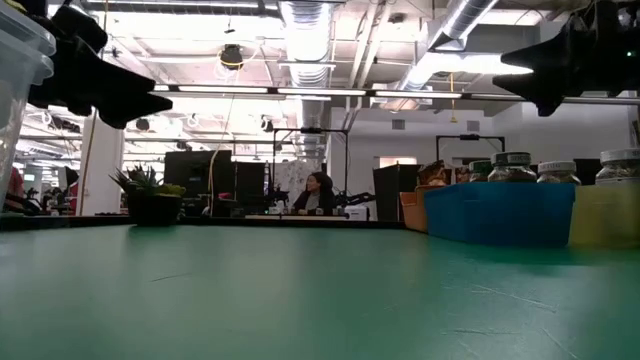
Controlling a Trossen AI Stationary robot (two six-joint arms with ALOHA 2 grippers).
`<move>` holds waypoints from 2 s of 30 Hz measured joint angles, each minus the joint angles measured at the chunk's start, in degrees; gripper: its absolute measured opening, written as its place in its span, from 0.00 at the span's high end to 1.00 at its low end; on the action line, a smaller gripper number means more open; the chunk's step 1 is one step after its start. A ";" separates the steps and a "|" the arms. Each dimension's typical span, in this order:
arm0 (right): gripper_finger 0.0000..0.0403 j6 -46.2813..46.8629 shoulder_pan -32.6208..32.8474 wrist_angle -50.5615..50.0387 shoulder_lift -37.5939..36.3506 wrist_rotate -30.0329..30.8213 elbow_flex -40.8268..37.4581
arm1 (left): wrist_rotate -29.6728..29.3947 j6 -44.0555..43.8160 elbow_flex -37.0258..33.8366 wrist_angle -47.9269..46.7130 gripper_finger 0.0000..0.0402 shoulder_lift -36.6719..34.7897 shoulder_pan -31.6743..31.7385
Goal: Sort spices by type
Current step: Return to Home Position
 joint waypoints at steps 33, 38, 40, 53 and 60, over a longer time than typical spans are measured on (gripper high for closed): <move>0.35 1.47 0.38 -4.54 0.04 1.76 0.00 | -2.45 4.02 0.13 -2.26 0.33 -5.23 -1.08; 0.35 1.47 0.38 -10.47 0.04 1.79 0.00 | -2.49 5.83 0.13 -2.31 0.33 -5.23 -1.08; 0.35 1.47 0.38 -13.08 0.07 1.79 0.00 | -2.49 5.72 0.13 -2.31 0.33 -5.23 -1.08; 0.35 1.47 0.38 -25.65 0.08 1.79 0.00 | -2.49 5.32 0.09 -2.35 0.33 -5.23 -1.08; 0.35 1.47 0.38 -25.80 0.07 1.81 0.04 | -2.49 5.34 0.09 -2.35 0.33 -5.23 -1.08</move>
